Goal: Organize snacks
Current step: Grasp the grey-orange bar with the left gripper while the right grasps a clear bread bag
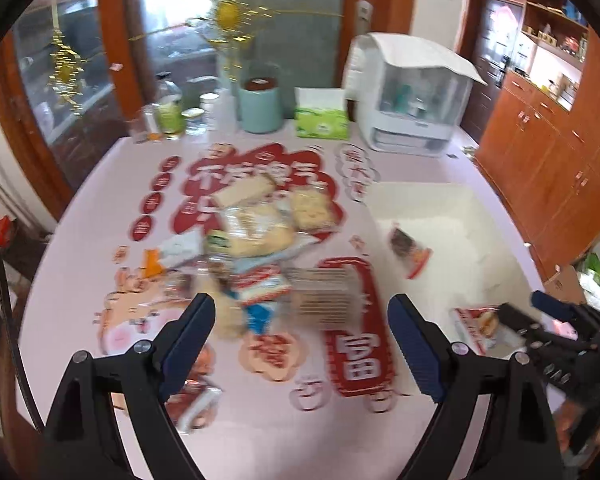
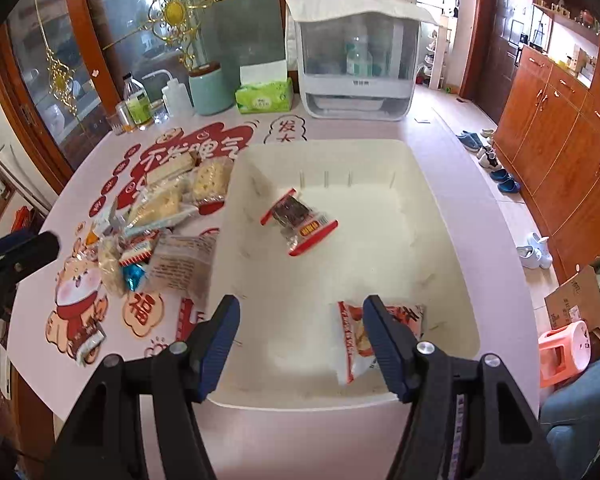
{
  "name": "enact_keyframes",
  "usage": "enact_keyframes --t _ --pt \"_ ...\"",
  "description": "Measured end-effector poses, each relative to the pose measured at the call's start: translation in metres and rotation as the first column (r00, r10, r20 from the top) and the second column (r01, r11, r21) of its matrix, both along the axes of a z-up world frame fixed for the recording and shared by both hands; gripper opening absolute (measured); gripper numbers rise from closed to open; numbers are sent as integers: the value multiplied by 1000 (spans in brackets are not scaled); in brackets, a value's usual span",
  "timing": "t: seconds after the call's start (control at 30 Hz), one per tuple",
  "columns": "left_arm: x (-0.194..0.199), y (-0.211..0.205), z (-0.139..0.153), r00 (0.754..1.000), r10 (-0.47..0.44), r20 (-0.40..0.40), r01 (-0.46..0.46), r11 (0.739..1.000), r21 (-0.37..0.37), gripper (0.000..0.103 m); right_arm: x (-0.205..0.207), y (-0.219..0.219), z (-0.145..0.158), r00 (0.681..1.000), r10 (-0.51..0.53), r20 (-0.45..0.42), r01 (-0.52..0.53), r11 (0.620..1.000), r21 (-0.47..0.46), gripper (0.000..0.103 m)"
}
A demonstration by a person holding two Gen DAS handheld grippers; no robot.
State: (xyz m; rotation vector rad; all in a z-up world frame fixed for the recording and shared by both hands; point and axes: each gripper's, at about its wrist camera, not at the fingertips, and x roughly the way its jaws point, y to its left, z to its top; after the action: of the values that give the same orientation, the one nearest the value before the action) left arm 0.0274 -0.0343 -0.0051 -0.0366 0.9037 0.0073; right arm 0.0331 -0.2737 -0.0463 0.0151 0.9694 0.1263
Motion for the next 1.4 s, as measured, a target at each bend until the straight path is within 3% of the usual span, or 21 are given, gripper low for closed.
enact_keyframes --t 0.23,0.5,0.7,0.87,1.13,1.4 --pt "-14 76 10 998 64 30 -65 997 36 88 -4 33 18 999 -4 36 2 999 37 66" --pt "-8 138 8 997 70 20 -71 996 44 88 -4 73 29 997 -48 59 43 995 89 72" --pt "13 162 -5 1000 -3 -19 5 995 101 88 -5 119 17 999 -14 35 11 997 81 74" --pt "39 175 -18 989 -131 -74 144 969 203 88 -2 161 6 999 42 24 -43 997 61 75" --pt "105 188 -57 939 -287 -190 334 892 304 88 22 234 -21 982 190 -7 -190 981 -33 75" --pt "163 182 -121 854 -412 -319 494 835 243 88 63 286 -76 950 285 -127 -297 951 -86 75"
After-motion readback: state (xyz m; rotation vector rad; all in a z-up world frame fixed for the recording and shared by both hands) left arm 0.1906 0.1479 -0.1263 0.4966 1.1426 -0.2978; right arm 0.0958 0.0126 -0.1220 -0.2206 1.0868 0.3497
